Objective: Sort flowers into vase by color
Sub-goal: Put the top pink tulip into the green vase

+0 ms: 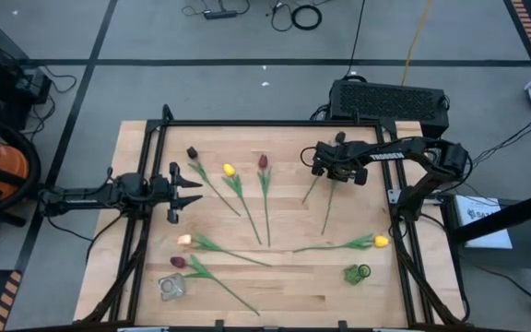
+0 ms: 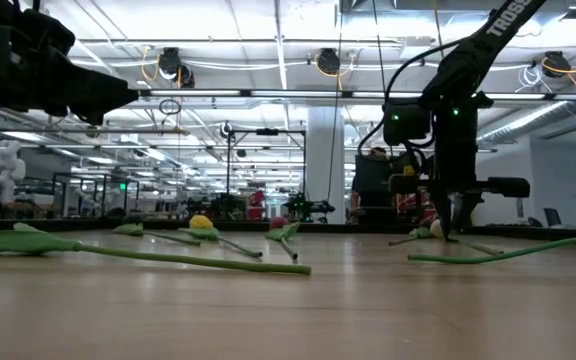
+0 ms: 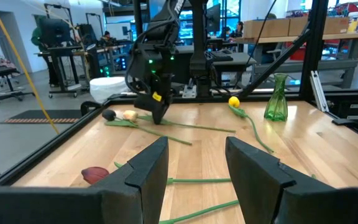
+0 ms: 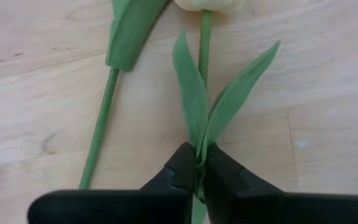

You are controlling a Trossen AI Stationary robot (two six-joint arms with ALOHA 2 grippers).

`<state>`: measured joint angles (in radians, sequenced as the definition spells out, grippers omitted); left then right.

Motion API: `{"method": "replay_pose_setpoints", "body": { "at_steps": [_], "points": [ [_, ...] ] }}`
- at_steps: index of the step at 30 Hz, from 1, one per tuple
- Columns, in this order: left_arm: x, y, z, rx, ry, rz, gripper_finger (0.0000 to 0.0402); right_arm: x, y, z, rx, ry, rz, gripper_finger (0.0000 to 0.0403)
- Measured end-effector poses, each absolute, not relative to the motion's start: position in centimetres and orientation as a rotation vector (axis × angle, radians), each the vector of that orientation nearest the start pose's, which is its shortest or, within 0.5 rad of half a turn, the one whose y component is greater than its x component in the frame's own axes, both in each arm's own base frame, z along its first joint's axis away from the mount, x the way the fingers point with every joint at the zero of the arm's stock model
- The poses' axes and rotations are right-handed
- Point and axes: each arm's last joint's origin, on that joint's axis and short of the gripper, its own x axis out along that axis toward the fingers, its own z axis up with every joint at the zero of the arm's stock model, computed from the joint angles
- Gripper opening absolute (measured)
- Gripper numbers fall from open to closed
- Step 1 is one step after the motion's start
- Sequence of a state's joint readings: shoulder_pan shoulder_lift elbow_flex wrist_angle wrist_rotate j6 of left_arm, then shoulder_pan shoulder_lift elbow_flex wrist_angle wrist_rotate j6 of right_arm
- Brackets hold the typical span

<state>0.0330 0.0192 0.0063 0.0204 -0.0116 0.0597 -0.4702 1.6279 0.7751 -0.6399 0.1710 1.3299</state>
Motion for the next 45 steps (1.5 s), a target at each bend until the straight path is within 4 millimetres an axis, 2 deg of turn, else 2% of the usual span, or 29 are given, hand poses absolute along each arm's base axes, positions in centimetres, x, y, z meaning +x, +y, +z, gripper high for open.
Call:
{"method": "replay_pose_setpoints", "body": {
  "at_steps": [5, 9, 15, 22, 25, 31, 45],
  "points": [
    [9.8, 0.4, 16.6, 0.060, -0.006, 0.045, 0.0168, 21.5, -11.1, 14.8, 1.200, 0.846, -1.408, 0.0003],
    [9.8, 0.4, 16.6, 0.060, -0.006, 0.045, 0.0168, 21.3, -10.1, 18.1, 1.175, 0.698, -1.324, 0.0004],
    [9.8, 0.4, 16.6, 0.060, -0.006, 0.045, 0.0168, 20.1, -7.5, 22.7, 1.071, 0.484, -1.194, 0.0003],
    [9.8, 0.4, 16.6, 0.060, -0.006, 0.045, 0.0168, 18.4, -5.0, 26.7, 0.975, 0.446, -0.816, 0.0003],
    [9.8, 0.4, 16.6, 0.060, -0.006, 0.045, 0.0168, 17.8, -4.0, 28.4, 0.919, 0.353, -0.703, 0.0002],
    [9.8, 0.4, 16.6, 0.060, -0.006, 0.045, 0.0168, 17.0, -2.0, 32.0, 0.669, 0.146, -0.468, 0.0002],
    [9.8, 0.4, 16.6, 0.060, -0.006, 0.045, 0.0168, 14.1, 3.5, 35.9, 0.437, -0.094, -0.140, 0.0000]
  ]
}}
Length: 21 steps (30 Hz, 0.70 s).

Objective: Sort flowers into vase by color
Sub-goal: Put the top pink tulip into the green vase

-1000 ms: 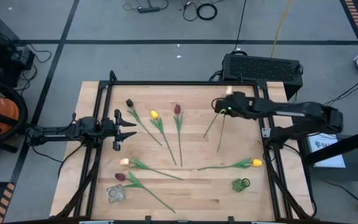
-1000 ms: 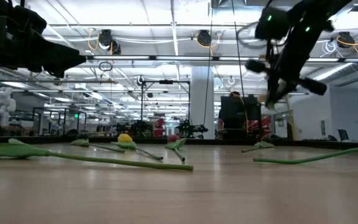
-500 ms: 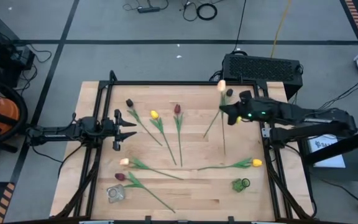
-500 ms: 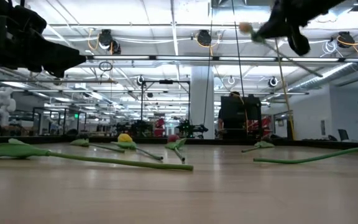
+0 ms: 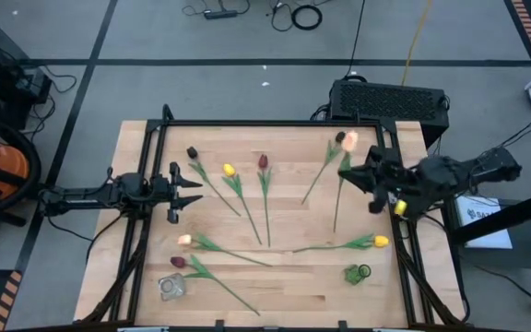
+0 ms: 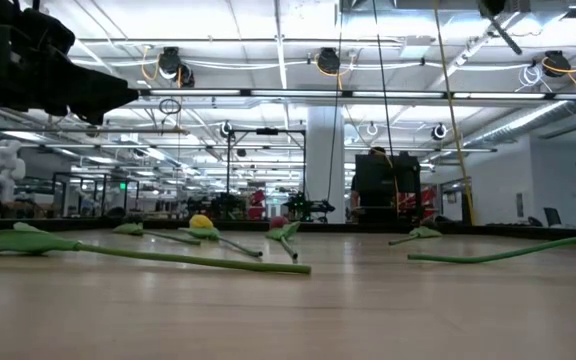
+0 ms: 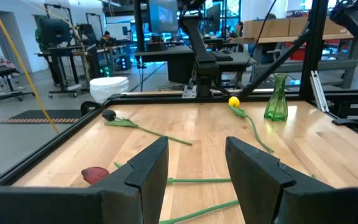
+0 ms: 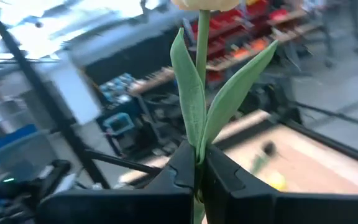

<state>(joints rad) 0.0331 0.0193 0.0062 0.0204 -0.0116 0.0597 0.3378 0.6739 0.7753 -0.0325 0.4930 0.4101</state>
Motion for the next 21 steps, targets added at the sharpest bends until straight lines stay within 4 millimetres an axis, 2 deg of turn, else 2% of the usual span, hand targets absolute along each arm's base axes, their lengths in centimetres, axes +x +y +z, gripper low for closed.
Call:
{"method": "replay_pose_setpoints", "body": {
  "at_steps": [9, 21],
  "points": [
    [9.8, 0.4, 16.6, 0.059, -0.006, 0.045, 0.0168, 12.2, 7.0, 36.2, 0.401, -0.091, -0.090, 0.0000],
    [9.8, 0.4, 16.6, 0.060, -0.006, 0.045, 0.0168, 9.2, 12.0, 36.2, 0.322, -0.079, -0.129, 0.0000]
  ]
}}
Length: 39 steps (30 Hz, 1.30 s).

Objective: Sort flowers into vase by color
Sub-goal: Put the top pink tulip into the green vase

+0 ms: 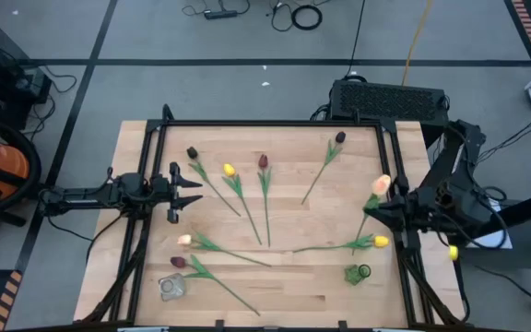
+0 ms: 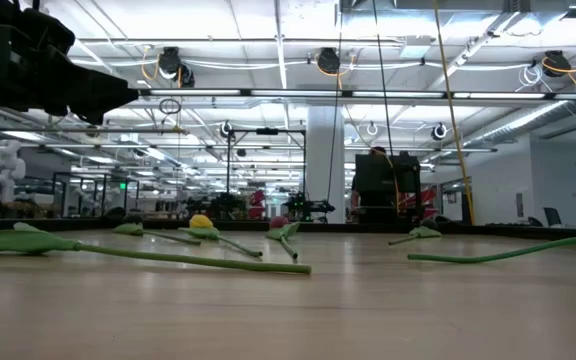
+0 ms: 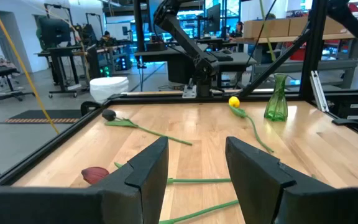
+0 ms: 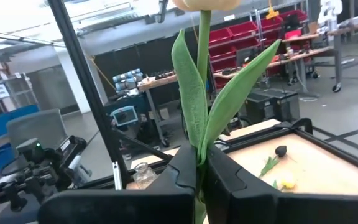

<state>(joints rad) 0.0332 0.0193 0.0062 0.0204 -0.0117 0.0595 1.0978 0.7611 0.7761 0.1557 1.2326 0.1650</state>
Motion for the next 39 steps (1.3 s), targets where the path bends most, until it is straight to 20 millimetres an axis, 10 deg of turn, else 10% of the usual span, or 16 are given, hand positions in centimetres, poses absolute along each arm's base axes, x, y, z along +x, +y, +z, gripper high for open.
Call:
{"method": "replay_pose_setpoints", "body": {
  "at_steps": [39],
  "points": [
    [9.8, 0.4, 16.6, 0.060, -0.006, 0.045, 0.0168, 6.8, 18.3, 34.1, 0.227, -0.024, -0.154, 0.0000]
  ]
}}
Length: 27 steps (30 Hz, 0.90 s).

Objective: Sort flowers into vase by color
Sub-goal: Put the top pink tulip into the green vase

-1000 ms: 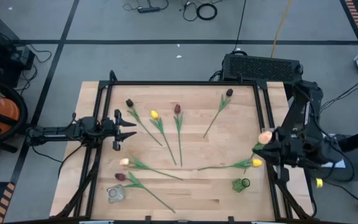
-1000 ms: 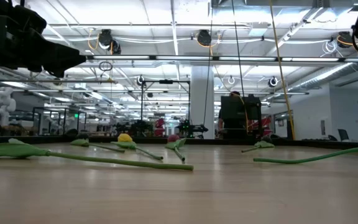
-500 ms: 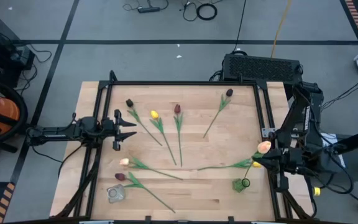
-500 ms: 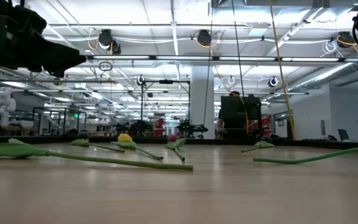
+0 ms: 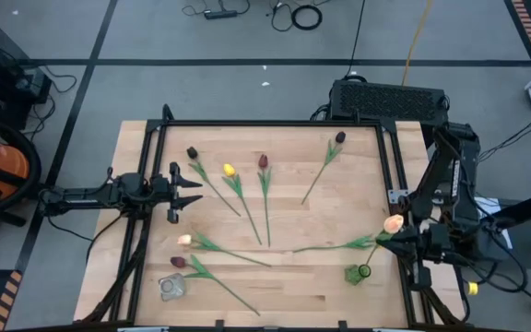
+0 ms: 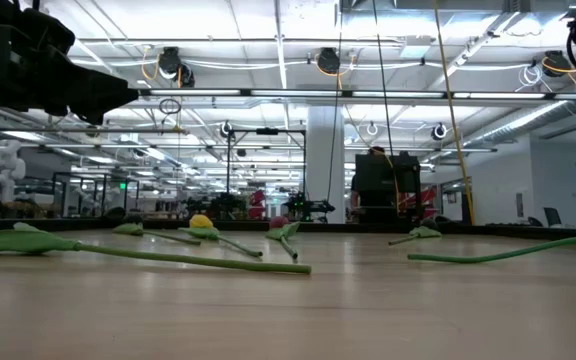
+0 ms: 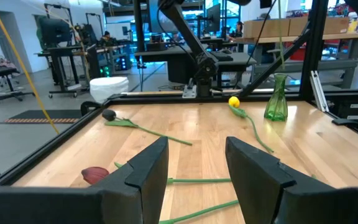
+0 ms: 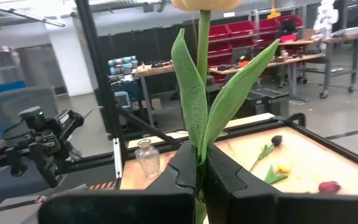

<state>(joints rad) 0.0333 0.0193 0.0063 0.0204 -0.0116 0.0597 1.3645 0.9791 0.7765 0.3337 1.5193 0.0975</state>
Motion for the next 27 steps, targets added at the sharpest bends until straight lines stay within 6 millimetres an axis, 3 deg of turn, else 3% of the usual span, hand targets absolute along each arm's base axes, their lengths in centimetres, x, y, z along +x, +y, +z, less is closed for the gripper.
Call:
{"method": "replay_pose_setpoints", "body": {
  "at_steps": [27],
  "points": [
    [9.8, 0.4, 16.6, 0.060, -0.006, 0.045, 0.0168, 6.9, 22.4, 30.1, -0.004, 0.000, -0.176, 0.0000]
  ]
}}
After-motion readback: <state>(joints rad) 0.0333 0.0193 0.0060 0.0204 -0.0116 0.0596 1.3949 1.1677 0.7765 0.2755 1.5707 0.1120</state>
